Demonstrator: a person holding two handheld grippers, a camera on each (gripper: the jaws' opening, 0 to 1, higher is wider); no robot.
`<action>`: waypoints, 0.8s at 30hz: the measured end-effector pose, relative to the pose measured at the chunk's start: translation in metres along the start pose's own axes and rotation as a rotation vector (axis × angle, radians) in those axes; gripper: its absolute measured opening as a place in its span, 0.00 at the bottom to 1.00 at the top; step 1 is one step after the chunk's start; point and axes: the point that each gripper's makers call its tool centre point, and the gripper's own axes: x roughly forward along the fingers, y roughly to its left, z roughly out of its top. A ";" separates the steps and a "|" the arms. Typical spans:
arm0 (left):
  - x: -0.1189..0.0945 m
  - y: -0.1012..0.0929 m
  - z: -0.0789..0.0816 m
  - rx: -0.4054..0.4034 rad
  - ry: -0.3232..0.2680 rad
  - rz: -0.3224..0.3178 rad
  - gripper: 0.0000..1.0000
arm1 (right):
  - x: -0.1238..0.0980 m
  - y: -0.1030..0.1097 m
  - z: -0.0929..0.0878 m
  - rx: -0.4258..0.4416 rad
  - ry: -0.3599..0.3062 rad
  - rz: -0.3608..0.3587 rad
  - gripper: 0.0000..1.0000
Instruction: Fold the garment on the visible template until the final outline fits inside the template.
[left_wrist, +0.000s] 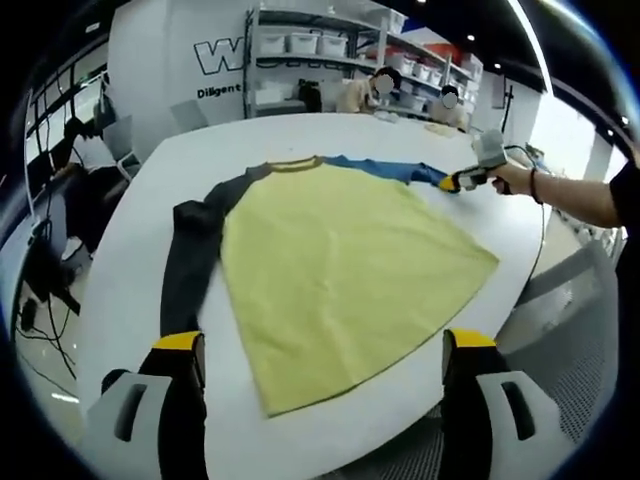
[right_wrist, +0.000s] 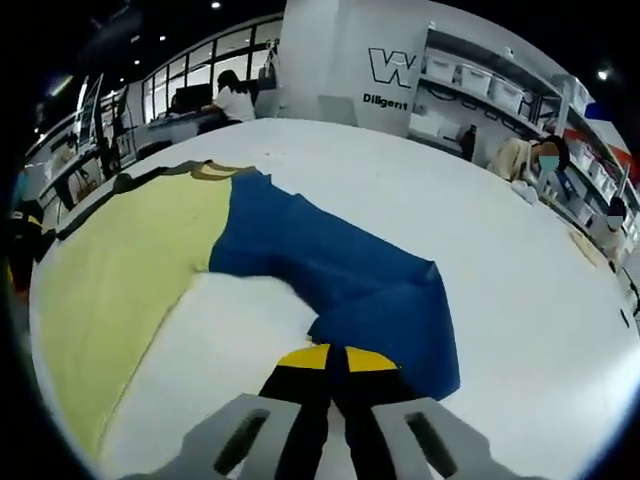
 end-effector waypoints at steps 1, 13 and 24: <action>0.000 0.000 0.000 -0.002 -0.002 -0.001 0.93 | -0.002 -0.002 0.002 0.016 -0.009 -0.002 0.00; 0.001 0.001 0.001 0.000 0.001 0.001 0.91 | -0.021 -0.053 0.032 0.076 -0.121 -0.136 0.00; 0.002 0.000 0.003 0.012 -0.002 0.004 0.92 | -0.024 -0.103 0.027 0.047 -0.082 -0.228 0.00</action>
